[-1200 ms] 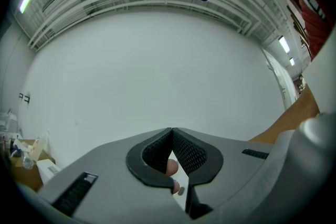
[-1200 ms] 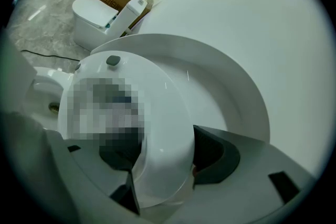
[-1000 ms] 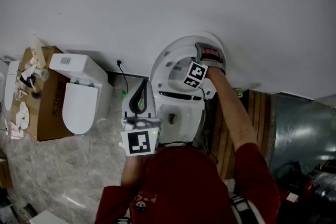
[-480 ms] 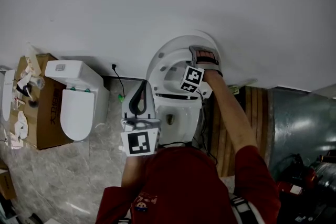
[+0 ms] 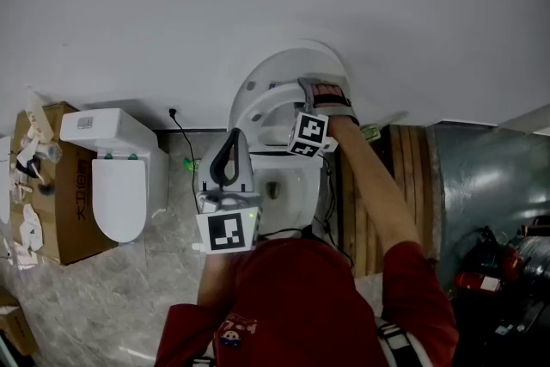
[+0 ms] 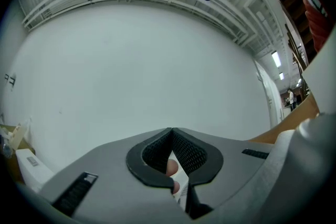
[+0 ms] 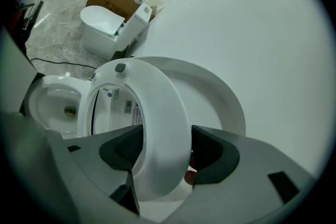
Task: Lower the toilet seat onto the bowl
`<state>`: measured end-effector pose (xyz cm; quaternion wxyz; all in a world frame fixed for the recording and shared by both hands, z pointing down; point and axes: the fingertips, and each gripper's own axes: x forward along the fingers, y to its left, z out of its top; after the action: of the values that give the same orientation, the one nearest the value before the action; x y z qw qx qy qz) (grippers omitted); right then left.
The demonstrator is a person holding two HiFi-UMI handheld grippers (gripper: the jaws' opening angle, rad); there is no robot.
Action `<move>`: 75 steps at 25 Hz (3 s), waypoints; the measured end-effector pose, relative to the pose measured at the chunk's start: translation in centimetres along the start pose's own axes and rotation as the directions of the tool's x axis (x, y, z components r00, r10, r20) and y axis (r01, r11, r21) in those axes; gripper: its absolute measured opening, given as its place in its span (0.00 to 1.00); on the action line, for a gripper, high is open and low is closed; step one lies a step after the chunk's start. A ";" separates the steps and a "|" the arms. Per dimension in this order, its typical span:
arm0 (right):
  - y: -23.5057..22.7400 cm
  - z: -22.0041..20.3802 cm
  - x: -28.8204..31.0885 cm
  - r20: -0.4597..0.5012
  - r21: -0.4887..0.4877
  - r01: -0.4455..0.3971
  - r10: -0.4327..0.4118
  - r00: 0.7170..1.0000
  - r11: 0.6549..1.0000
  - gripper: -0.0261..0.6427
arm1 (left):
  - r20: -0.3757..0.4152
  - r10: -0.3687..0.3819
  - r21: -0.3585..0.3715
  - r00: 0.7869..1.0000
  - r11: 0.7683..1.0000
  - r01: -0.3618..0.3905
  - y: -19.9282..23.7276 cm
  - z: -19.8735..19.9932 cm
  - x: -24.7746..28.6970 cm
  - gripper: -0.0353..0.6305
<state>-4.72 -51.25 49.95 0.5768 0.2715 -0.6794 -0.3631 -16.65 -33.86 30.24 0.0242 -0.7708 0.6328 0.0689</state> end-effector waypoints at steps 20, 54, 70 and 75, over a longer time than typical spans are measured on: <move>5.7 0.7 -8.1 -0.089 0.009 0.003 -0.002 0.996 1.000 0.42 | -0.079 -0.176 -0.065 0.981 0.983 0.171 -1.0 -3.7 -3.4 0.07; 26.5 2.5 -19.1 -0.056 -0.083 -0.256 0.252 0.966 0.963 0.34 | -0.149 -0.099 0.067 0.984 0.992 0.110 -10.4 -2.8 -18.9 0.07; 35.5 2.8 -21.1 -0.026 -0.055 -0.348 0.347 0.938 0.936 0.28 | -0.246 -0.048 0.061 0.968 0.996 0.065 -9.6 -7.5 -23.7 0.07; 36.9 2.7 -21.4 -0.027 -0.055 -0.352 0.351 0.936 0.934 0.28 | -0.273 -0.025 0.046 0.962 0.998 0.039 -8.8 -8.8 -24.7 0.07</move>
<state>-1.49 -12.14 66.99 0.6458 0.1314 -0.7012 -0.2719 -12.08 -9.21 41.91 -0.0425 -0.7822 0.6192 -0.0543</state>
